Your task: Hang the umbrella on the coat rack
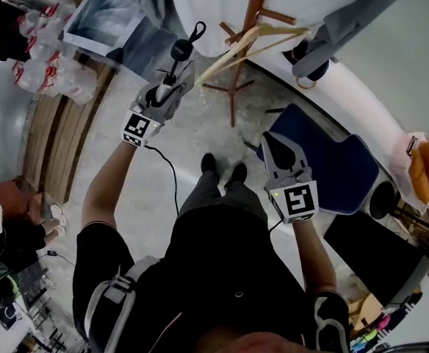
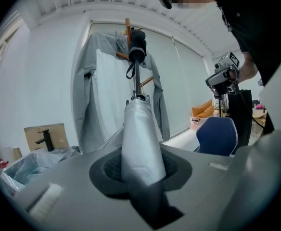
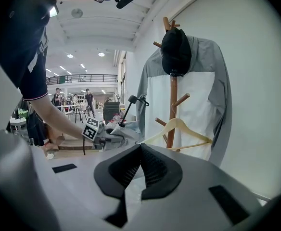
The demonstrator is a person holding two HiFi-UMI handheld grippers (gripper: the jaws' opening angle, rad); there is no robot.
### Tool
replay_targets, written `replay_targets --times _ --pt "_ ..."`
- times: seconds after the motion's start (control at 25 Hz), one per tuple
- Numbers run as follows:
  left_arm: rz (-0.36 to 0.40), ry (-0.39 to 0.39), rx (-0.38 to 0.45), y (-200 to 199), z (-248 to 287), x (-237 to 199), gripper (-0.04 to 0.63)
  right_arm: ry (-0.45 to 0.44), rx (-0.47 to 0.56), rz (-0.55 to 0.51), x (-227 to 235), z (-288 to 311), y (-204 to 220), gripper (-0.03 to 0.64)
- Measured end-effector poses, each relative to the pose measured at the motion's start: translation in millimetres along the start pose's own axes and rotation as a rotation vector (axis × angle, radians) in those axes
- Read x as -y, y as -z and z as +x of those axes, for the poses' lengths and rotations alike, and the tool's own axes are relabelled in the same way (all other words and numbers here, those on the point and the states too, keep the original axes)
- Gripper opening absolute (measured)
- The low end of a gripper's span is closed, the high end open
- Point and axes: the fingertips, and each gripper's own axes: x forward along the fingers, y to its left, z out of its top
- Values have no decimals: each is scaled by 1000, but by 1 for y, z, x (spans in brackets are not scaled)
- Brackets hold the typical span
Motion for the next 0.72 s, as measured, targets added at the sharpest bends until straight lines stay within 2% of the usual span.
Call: replay_targets --times 0.08,0.24,0.72 --pt "-4 23 0 6 9 4 104 -5 -26 -5 -2 3 5 2" --pt "-2 59 -6 15 21 7 104 -8 -7 1 -6 11 6 2" --pt "-3 159 2 25 43 33 104 -1 -44 38 -4 21 24 2"
